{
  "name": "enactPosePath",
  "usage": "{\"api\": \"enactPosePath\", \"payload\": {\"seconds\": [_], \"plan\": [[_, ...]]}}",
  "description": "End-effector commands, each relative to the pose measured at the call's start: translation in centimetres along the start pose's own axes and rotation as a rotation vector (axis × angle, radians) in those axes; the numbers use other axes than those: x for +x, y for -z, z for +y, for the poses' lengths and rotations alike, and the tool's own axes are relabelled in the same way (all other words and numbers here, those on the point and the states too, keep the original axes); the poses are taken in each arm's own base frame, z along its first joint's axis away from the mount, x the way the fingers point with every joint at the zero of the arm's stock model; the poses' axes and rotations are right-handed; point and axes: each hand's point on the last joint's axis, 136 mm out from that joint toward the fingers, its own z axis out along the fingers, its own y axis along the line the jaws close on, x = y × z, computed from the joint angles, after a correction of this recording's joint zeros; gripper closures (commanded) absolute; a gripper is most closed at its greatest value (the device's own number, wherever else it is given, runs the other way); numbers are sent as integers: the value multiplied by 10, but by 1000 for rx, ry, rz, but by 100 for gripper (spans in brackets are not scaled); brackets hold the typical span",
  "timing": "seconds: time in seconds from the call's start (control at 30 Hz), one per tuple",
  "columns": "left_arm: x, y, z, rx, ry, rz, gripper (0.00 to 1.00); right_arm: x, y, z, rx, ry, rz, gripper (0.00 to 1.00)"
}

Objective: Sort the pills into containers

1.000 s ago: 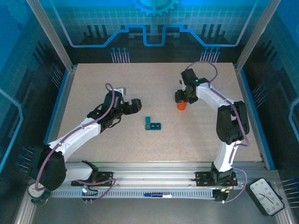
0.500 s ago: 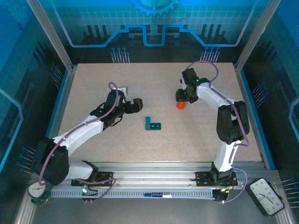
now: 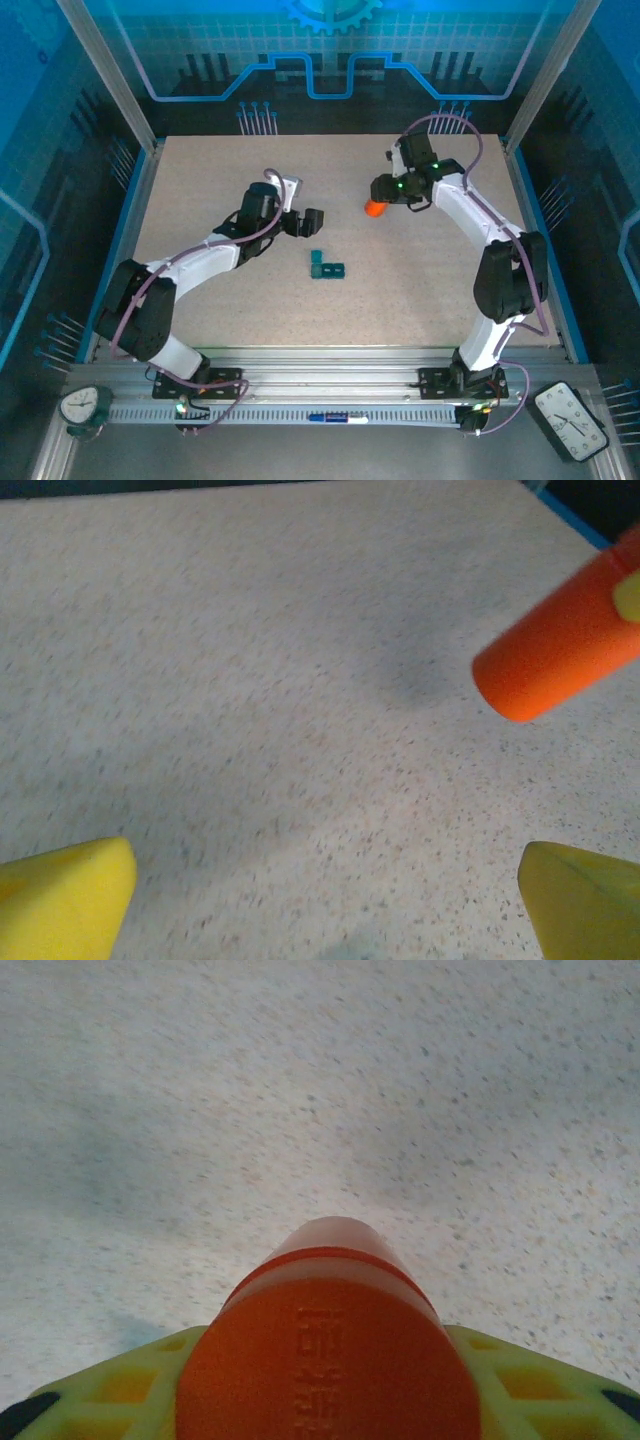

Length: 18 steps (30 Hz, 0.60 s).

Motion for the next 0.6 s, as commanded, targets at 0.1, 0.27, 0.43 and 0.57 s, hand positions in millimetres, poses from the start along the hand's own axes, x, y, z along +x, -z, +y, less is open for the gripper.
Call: {"api": "enactPosePath", "payload": {"seconds": [0.1, 0.27, 0.43, 0.57], "plan": [[-29, -7, -39, 241, -241, -178, 1, -23, 30, 43, -203, 12, -25, 59], [-24, -11, -52, 331, -273, -181, 1, -26, 37, 65, -322, 20, -3, 59], [-21, -13, -58, 376, -283, -172, 1, -21, 42, 83, -432, 17, 33, 59], [-22, -14, -59, 379, -285, -206, 1, -15, 47, 94, -508, 16, 62, 59]]}}
